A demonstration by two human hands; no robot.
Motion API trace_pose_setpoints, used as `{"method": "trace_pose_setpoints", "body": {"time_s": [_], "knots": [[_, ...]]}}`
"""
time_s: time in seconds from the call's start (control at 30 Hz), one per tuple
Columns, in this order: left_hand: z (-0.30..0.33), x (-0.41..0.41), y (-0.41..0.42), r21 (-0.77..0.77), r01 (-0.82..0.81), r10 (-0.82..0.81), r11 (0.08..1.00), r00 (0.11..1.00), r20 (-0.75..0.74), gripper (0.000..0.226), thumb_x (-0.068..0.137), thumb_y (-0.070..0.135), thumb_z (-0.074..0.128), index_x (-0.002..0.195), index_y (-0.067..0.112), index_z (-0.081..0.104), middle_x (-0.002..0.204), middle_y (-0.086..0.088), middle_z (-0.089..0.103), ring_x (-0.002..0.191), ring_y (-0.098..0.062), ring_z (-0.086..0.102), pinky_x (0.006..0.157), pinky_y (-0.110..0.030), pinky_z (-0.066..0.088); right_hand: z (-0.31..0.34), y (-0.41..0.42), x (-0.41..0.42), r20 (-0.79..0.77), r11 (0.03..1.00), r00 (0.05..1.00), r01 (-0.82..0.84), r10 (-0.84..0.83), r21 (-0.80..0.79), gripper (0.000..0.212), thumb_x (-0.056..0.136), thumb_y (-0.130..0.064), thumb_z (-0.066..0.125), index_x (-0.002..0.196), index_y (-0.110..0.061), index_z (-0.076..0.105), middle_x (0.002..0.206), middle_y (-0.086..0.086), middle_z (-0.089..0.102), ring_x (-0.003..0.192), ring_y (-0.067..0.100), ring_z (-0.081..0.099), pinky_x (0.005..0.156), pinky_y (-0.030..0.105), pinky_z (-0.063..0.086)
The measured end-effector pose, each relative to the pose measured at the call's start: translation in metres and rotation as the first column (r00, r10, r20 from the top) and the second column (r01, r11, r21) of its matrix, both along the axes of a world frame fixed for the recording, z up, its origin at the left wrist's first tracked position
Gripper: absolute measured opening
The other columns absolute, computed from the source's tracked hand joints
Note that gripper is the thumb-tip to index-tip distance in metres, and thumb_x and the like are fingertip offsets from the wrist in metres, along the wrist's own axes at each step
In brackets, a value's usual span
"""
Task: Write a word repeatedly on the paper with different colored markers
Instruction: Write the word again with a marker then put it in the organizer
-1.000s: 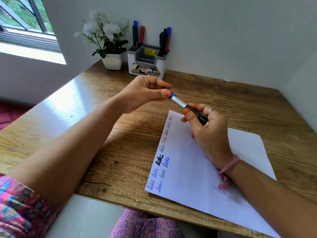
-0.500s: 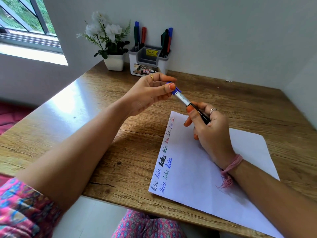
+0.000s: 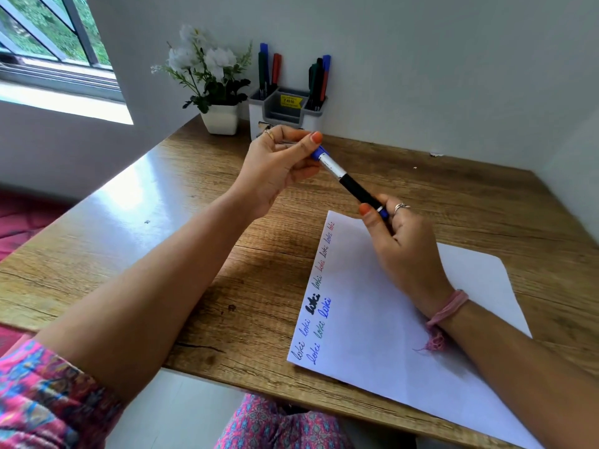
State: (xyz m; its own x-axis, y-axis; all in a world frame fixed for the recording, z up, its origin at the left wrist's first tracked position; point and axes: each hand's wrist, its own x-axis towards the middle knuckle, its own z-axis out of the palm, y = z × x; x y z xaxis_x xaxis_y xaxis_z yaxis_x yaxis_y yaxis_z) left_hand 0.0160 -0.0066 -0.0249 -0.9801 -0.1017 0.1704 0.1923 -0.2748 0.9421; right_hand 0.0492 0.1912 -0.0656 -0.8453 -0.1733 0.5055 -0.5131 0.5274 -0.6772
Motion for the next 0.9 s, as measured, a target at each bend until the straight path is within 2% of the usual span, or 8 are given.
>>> {"method": "trace_pose_setpoints", "body": {"time_s": [0.33, 0.43, 0.53, 0.6, 0.67, 0.7, 0.8, 0.9], "knots": [[0.000, 0.001, 0.004, 0.063, 0.032, -0.032, 0.997, 0.999, 0.002, 0.013, 0.088, 0.008, 0.062, 0.099, 0.008, 0.057, 0.079, -0.003, 0.071, 0.081, -0.015, 0.069, 0.079, -0.033, 0.058, -0.005, 0.000, 0.001, 0.065, 0.999, 0.998, -0.021, 0.019, 0.029, 0.030, 0.094, -0.029, 0.052, 0.116, -0.011, 0.063, 0.042, -0.009, 0.032, 0.038, 0.007, 0.035, 0.037, 0.015, 0.019], [0.001, 0.002, 0.006, 0.136, 0.075, -0.076, 0.988, 0.997, 0.002, 0.021, 0.088, 0.004, 0.060, 0.109, 0.007, 0.055, 0.084, -0.007, 0.070, 0.083, -0.018, 0.070, 0.074, -0.031, 0.058, -0.006, -0.001, -0.002, 0.070, 0.999, 0.997, -0.036, 0.035, 0.002, 0.029, 0.095, -0.030, 0.051, 0.117, -0.014, 0.062, 0.041, -0.010, 0.039, 0.038, 0.006, 0.035, 0.038, 0.015, 0.020], [0.003, 0.002, 0.004, 0.144, 0.105, -0.103, 0.984, 0.994, -0.025, 0.030, 0.089, 0.000, 0.058, 0.118, 0.003, 0.053, 0.086, -0.007, 0.070, 0.086, -0.021, 0.070, 0.075, -0.034, 0.058, -0.001, -0.002, -0.001, 0.074, 0.996, 0.993, -0.087, 0.089, -0.026, 0.033, 0.093, -0.038, 0.051, 0.117, -0.017, 0.060, 0.050, -0.008, 0.047, 0.042, 0.006, 0.042, 0.040, 0.029, 0.033], [0.005, 0.001, -0.002, 0.147, 0.084, -0.076, 0.986, 0.995, -0.061, 0.028, 0.088, -0.001, 0.058, 0.116, 0.001, 0.054, 0.084, -0.007, 0.071, 0.084, -0.020, 0.070, 0.077, -0.036, 0.058, 0.003, -0.001, -0.003, 0.063, 0.992, 0.990, -0.126, 0.125, 0.009, 0.036, 0.091, -0.043, 0.052, 0.117, -0.020, 0.058, 0.063, -0.003, 0.060, 0.051, 0.007, 0.054, 0.048, 0.033, 0.045], [0.008, -0.001, -0.010, 0.190, 0.029, -0.013, 0.981, 0.997, -0.082, 0.023, 0.087, -0.002, 0.058, 0.110, 0.003, 0.057, 0.082, -0.006, 0.071, 0.082, -0.019, 0.070, 0.076, -0.035, 0.059, 0.005, 0.003, -0.007, 0.041, 0.981, 0.989, -0.149, 0.145, 0.123, 0.043, 0.088, -0.045, 0.054, 0.123, -0.020, 0.054, 0.082, -0.007, 0.066, 0.068, 0.003, 0.060, 0.059, 0.021, 0.048], [0.009, -0.003, -0.016, 0.217, -0.008, 0.028, 0.976, 0.996, -0.088, 0.022, 0.087, -0.003, 0.059, 0.108, 0.004, 0.058, 0.082, -0.006, 0.071, 0.082, -0.019, 0.070, 0.074, -0.033, 0.059, 0.004, 0.006, -0.009, 0.040, 0.968, 0.986, -0.166, 0.161, 0.188, 0.048, 0.087, -0.045, 0.055, 0.127, -0.020, 0.051, 0.095, -0.008, 0.066, 0.082, 0.001, 0.061, 0.071, 0.019, 0.048], [0.009, -0.009, -0.035, 0.237, -0.139, 0.174, 0.961, 0.976, -0.134, 0.022, 0.086, -0.004, 0.060, 0.106, 0.005, 0.059, 0.085, -0.005, 0.070, 0.086, -0.020, 0.069, 0.074, -0.031, 0.059, -0.003, 0.012, -0.015, 0.091, 0.871, 0.955, -0.296, 0.284, 0.392, 0.050, 0.088, -0.044, 0.049, 0.132, -0.020, 0.049, 0.132, -0.004, 0.055, 0.121, 0.009, 0.049, 0.102, 0.038, 0.041], [0.008, -0.011, -0.046, 0.175, -0.290, 0.321, 0.941, 0.929, -0.184, 0.022, 0.085, -0.002, 0.063, 0.105, 0.009, 0.060, 0.080, 0.000, 0.071, 0.086, -0.018, 0.069, 0.076, -0.032, 0.056, -0.009, 0.012, -0.018, 0.188, 0.776, 0.910, -0.414, 0.370, 0.476, 0.047, 0.092, -0.041, 0.041, 0.133, -0.020, 0.052, 0.142, -0.005, 0.047, 0.134, 0.010, 0.037, 0.111, 0.040, 0.030]]}}
